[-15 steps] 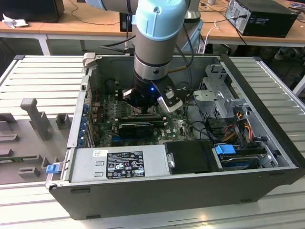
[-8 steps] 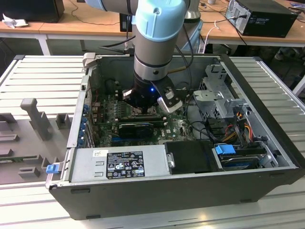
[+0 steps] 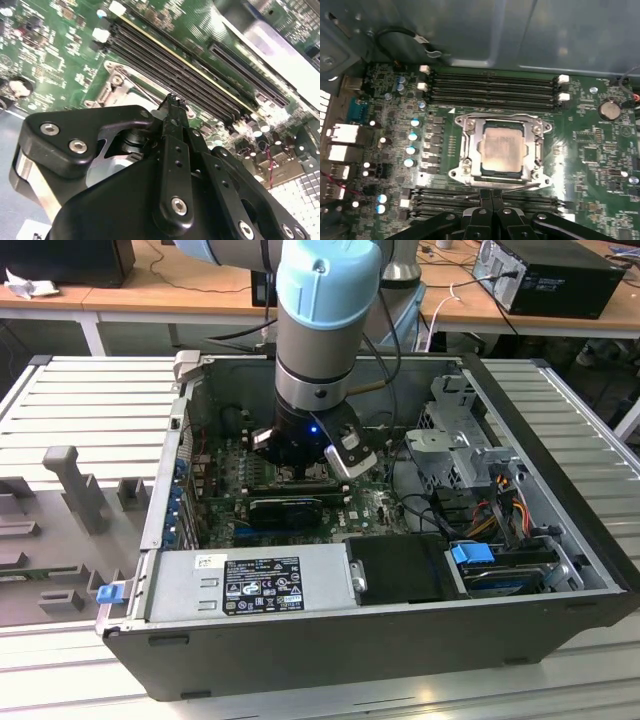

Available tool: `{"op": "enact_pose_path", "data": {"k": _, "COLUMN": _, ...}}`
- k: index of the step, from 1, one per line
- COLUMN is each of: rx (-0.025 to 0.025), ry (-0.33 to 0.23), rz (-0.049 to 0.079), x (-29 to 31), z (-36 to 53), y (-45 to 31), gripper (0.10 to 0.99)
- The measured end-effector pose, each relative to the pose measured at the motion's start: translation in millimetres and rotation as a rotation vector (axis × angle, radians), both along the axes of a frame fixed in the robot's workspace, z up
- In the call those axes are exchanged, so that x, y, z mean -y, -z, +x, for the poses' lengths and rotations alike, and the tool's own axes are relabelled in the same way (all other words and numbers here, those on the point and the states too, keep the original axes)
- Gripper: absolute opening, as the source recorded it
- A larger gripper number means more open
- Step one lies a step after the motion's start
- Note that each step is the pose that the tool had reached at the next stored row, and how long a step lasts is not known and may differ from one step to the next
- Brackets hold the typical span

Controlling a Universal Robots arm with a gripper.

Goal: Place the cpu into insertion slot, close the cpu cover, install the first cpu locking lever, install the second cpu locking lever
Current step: 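Install the second cpu locking lever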

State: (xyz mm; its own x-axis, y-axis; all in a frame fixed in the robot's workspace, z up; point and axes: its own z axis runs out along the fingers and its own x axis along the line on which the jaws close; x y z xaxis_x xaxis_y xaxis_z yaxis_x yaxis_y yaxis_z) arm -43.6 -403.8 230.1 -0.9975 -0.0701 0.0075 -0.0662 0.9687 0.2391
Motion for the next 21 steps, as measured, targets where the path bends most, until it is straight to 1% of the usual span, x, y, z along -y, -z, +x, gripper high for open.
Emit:
{"op": "enact_pose_path", "data": {"k": 2, "rx": 0.0001, "ry": 0.000, "rz": 0.001, "x": -0.1, "z": -5.5, "y": 1.9, "gripper": 0.106}}
{"op": "enact_pose_path", "data": {"k": 6, "rx": 0.0000, "ry": 0.000, "rz": 0.001, "x": 0.0, "z": -7.4, "y": 8.1, "gripper": 0.106}}
{"op": "enact_pose_path", "data": {"k": 7, "rx": 0.0000, "ry": 0.000, "rz": 0.001, "x": 0.0, "z": -7.8, "y": 10.8, "gripper": 0.106}}
{"op": "enact_pose_path", "data": {"k": 8, "rx": 0.0000, "ry": -0.001, "rz": 0.002, "x": 0.0, "z": -10.2, "y": 14.1, "gripper": 0.106}}
{"op": "enact_pose_path", "data": {"k": 10, "rx": -0.0001, "ry": 0.000, "rz": 0.007, "x": 0.0, "z": -20.6, "y": 17.5, "gripper": 0.106}}
{"op": "enact_pose_path", "data": {"k": 11, "rx": 0.0001, "ry": 0.000, "rz": 0.010, "x": 0.0, "z": -22.0, "y": 18.4, "gripper": 0.106}}
{"op": "enact_pose_path", "data": {"k": 14, "rx": -0.0001, "ry": -0.001, "rz": 0.018, "x": 0.0, "z": -23.3, "y": 21.4, "gripper": 0.106}}
{"op": "enact_pose_path", "data": {"k": 16, "rx": 0.0000, "ry": 0.000, "rz": 0.027, "x": 0.0, "z": -23.5, "y": 23.4, "gripper": 0.106}}
{"op": "enact_pose_path", "data": {"k": 18, "rx": 0.0001, "ry": 0.000, "rz": 0.031, "x": 0.0, "z": -23.7, "y": 27.2, "gripper": 0.106}}
{"op": "enact_pose_path", "data": {"k": 21, "rx": -0.0001, "ry": -0.001, "rz": 0.037, "x": 0.1, "z": -27.5, "y": 30.0, "gripper": 0.106}}
